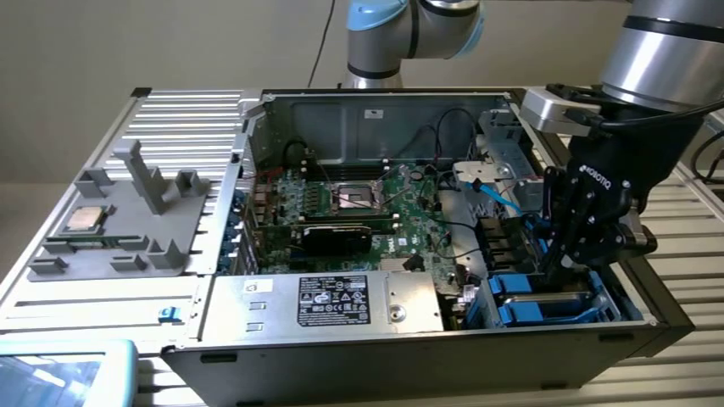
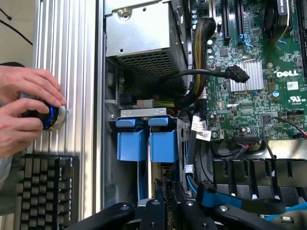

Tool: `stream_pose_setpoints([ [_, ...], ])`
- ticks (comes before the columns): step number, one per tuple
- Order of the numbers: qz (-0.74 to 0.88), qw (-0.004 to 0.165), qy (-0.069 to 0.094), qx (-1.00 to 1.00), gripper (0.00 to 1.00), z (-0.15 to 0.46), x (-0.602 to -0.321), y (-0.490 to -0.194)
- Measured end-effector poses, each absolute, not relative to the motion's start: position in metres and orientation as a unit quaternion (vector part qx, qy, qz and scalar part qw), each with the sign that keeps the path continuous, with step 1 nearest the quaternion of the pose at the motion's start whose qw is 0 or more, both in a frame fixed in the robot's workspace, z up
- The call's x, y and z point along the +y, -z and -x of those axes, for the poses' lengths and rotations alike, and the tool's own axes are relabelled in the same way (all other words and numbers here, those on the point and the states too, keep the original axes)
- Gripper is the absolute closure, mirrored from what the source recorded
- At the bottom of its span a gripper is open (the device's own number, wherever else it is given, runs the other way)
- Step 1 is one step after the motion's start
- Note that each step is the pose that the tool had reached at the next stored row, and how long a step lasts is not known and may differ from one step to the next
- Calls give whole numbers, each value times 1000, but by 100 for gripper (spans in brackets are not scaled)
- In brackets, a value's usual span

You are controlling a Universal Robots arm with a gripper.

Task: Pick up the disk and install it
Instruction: 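Insert the first disk wire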

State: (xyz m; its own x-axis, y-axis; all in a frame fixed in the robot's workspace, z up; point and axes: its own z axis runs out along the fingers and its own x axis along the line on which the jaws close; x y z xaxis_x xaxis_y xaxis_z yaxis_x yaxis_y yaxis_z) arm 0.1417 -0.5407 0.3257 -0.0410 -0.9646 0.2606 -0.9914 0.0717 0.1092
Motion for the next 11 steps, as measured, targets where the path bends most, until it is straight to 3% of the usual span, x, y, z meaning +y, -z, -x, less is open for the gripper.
stream_pose_setpoints([
  [11, -679, 133, -50, -720, 84, -143, -541, -326],
])
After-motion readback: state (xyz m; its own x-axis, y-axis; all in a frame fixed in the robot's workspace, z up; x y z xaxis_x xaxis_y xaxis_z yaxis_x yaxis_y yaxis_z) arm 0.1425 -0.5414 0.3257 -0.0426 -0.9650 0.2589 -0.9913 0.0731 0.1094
